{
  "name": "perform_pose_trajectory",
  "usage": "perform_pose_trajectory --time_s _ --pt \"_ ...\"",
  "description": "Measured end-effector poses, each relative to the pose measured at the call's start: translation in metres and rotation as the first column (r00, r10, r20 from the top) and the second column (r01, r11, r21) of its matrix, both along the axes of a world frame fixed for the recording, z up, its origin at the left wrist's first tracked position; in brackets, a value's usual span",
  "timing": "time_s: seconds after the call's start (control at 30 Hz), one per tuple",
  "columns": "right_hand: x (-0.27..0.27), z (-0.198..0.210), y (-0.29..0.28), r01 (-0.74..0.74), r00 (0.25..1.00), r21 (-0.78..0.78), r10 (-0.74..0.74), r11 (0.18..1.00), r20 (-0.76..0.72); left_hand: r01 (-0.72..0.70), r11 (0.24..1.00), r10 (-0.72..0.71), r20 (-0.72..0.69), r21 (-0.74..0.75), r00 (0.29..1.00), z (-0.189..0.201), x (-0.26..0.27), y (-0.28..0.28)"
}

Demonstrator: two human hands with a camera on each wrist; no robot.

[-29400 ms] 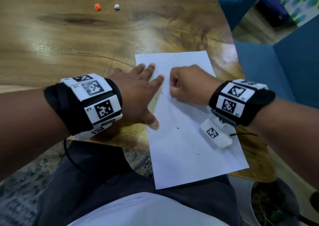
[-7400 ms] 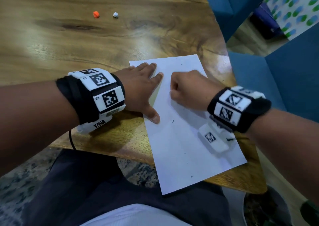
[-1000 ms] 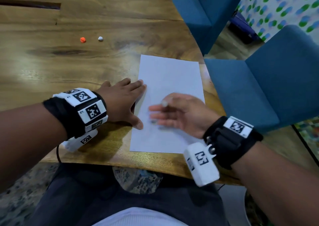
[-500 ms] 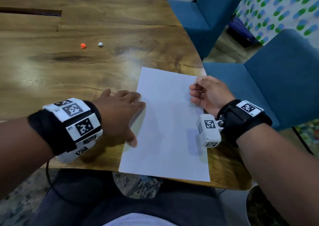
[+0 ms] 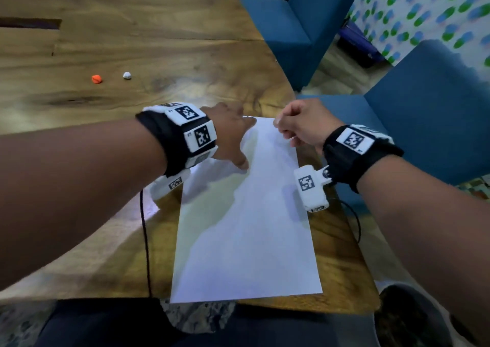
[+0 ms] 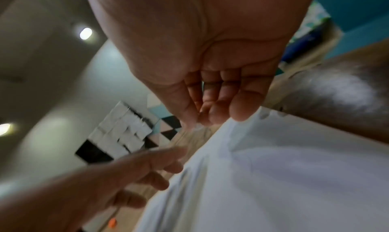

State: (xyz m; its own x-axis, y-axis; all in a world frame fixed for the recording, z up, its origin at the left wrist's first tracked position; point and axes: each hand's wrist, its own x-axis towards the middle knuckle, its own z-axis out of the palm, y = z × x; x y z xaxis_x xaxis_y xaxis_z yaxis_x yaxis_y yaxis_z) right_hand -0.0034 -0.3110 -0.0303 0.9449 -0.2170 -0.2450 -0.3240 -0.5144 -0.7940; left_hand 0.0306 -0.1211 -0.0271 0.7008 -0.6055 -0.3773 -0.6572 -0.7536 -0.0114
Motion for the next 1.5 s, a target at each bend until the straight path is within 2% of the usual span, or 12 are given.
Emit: perform_pose_trajectory --time_s 0.07,0.17,0.3,0.47,0.67,0.93,1.1,1.3,1.4,1.5 --pt "0.010 -0.004 0.004 -0.105 0.994 -0.225 0.098 0.969 -0.043 0.009 1.000 -0.008 -0.011 0.019 1.000 -0.009 0.008 -0.002" --pt "0.020 -0.006 0.008 -0.230 0.973 -0.481 0.210 0.846 -0.096 0.008 1.000 -0.008 0.003 0.023 1.000 -0.018 0.015 -0.002" --pt "0.015 -0.006 0.016 -0.318 0.944 -0.580 0.309 0.750 -0.117 0.010 0.999 -0.010 -0.016 0.033 1.000 -0.021 0.019 -0.005" --pt "-0.001 -0.009 0.033 -0.457 0.884 -0.567 0.424 0.686 -0.198 0.020 1.000 -0.020 -0.020 0.024 1.000 -0.020 0.020 -0.007" --pt "0.025 -0.002 0.020 -0.329 0.942 -0.590 0.299 0.738 -0.151 0.004 1.000 -0.004 -0.010 0.027 1.000 -0.022 0.015 -0.004" --pt "0.004 -0.008 0.043 -0.415 0.905 -0.537 0.394 0.735 -0.160 0.002 1.000 -0.002 0.016 -0.028 1.000 -0.025 0.007 0.004" --pt "0.016 -0.007 0.028 -0.356 0.931 -0.576 0.335 0.736 -0.147 0.034 0.999 -0.034 0.030 0.000 0.999 -0.025 0.010 0.012" --pt "0.015 -0.008 0.032 -0.370 0.927 -0.589 0.329 0.718 -0.181 0.048 0.999 -0.049 0.030 0.024 0.998 -0.028 0.010 0.022" --pt "-0.009 -0.008 0.049 -0.443 0.891 -0.594 0.406 0.671 -0.205 0.073 0.997 -0.074 0.051 0.022 0.996 -0.026 0.010 0.022" --pt "-0.032 -0.007 0.064 -0.579 0.804 -0.538 0.537 0.613 -0.255 0.086 0.996 -0.087 0.061 0.024 0.994 -0.026 0.011 0.024"
